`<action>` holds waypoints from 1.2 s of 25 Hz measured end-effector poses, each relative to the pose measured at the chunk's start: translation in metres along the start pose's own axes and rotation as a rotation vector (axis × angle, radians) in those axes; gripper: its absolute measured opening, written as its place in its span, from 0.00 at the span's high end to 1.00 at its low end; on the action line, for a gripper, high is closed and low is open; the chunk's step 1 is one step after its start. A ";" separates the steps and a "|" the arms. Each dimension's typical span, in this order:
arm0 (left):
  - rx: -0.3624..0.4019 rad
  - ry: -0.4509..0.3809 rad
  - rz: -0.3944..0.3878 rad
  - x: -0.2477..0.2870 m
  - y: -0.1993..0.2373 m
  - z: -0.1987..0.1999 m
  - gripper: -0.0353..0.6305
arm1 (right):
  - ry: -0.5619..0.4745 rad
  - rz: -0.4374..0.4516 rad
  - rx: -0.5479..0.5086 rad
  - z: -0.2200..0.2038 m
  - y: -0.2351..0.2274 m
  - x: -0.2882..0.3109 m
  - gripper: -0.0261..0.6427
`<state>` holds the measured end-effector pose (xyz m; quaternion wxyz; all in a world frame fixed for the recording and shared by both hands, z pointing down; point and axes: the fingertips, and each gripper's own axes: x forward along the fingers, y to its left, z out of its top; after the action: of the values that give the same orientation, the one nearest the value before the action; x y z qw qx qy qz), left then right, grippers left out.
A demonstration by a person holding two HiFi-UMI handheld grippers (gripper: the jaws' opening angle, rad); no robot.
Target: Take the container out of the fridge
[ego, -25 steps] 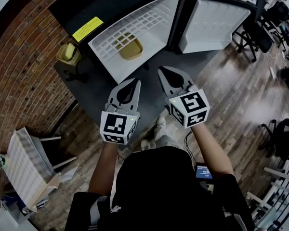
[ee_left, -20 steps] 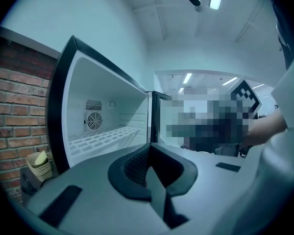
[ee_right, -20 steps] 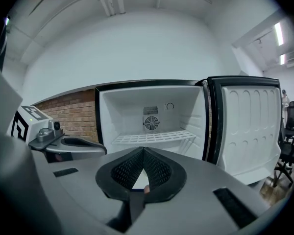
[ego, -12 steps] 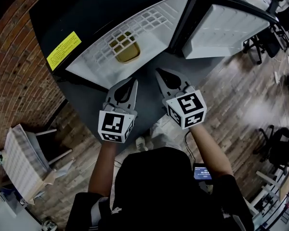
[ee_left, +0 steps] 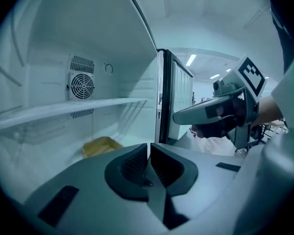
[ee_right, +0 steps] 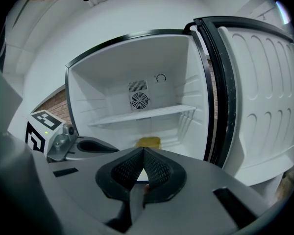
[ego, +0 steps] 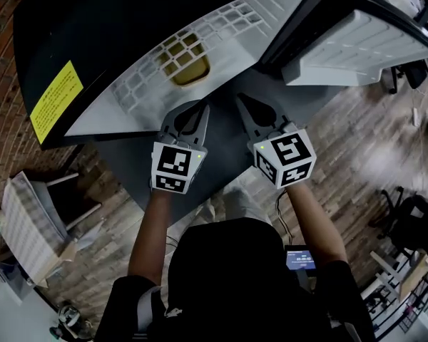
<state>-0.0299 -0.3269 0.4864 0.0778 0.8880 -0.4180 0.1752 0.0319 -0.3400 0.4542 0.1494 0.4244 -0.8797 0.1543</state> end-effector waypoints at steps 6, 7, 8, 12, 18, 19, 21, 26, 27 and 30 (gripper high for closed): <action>0.156 0.090 0.039 0.032 0.017 -0.021 0.92 | 0.048 0.023 0.020 -0.022 -0.009 0.017 0.90; 0.180 0.104 0.045 0.037 0.020 -0.023 0.92 | 0.053 0.024 0.024 -0.024 -0.011 0.020 0.90; 0.204 0.119 0.046 0.042 0.022 -0.025 0.92 | 0.057 0.024 0.029 -0.026 -0.014 0.022 0.90; 0.234 0.169 0.026 0.063 0.030 -0.032 0.82 | 0.067 0.020 0.030 -0.030 -0.029 0.031 0.90; 0.302 0.237 0.021 0.083 0.044 -0.041 0.73 | 0.091 0.026 0.046 -0.038 -0.041 0.037 0.90; 0.317 0.256 0.016 0.086 0.046 -0.043 0.72 | 0.094 0.028 0.048 -0.039 -0.042 0.038 0.90; 0.344 0.297 0.002 0.093 0.049 -0.050 0.71 | 0.102 0.034 0.052 -0.042 -0.043 0.040 0.90; 0.414 0.384 -0.023 0.104 0.050 -0.066 0.69 | 0.123 0.050 0.068 -0.052 -0.043 0.042 0.90; 0.432 0.401 -0.026 0.106 0.050 -0.069 0.69 | 0.126 0.052 0.071 -0.054 -0.042 0.042 0.90; 0.483 0.445 -0.022 0.108 0.052 -0.075 0.69 | 0.133 0.060 0.074 -0.057 -0.041 0.041 0.90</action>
<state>-0.0248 -0.4164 0.5965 -0.0439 0.8252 -0.3275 0.4580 0.0471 -0.3702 0.5277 0.1870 0.3918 -0.8739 0.2188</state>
